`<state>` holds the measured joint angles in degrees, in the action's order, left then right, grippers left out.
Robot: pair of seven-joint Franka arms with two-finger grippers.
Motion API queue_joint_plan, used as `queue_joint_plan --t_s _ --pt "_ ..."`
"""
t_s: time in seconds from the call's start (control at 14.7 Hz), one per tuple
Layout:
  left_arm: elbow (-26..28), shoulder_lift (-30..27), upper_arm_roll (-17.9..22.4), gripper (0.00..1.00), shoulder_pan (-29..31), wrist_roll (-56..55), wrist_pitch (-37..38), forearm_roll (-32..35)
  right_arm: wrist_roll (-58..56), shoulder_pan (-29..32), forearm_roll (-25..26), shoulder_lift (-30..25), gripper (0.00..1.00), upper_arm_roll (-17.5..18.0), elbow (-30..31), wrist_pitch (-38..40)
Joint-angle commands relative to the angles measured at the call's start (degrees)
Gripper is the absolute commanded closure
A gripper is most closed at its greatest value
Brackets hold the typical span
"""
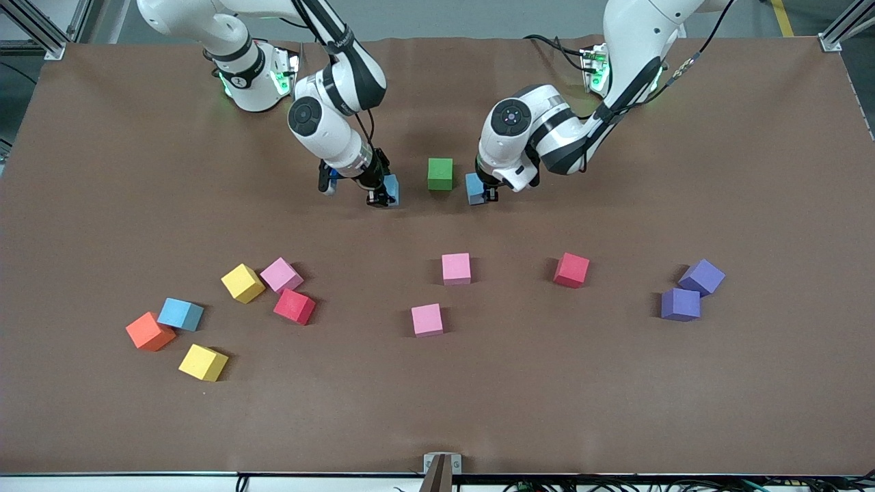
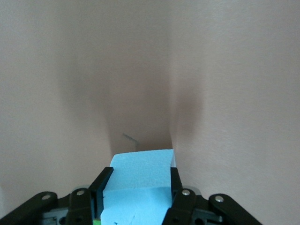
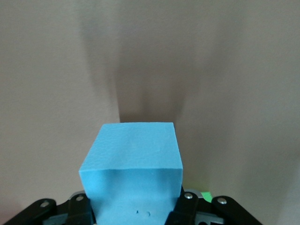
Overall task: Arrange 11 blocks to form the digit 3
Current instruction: 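Lower both blue blocks beside the green block with both grippers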
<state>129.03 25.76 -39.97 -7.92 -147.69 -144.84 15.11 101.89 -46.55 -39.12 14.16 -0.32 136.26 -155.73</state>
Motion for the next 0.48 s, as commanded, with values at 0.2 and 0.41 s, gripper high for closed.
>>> queue_joint_plan --t_s 0.2,0.41 --pt "1.58 0.60 -0.11 0.82 -3.42 -2.34 -4.84 -0.87 0.42 -3.46 -3.95 0.69 1.00 -0.12 1.11 -1.15" --pt "2.28 0.69 -0.11 0.82 -3.86 -2.42 -5.71 -0.87 0.51 -4.95 -7.09 0.87 1.00 -0.12 1.11 -2.72"
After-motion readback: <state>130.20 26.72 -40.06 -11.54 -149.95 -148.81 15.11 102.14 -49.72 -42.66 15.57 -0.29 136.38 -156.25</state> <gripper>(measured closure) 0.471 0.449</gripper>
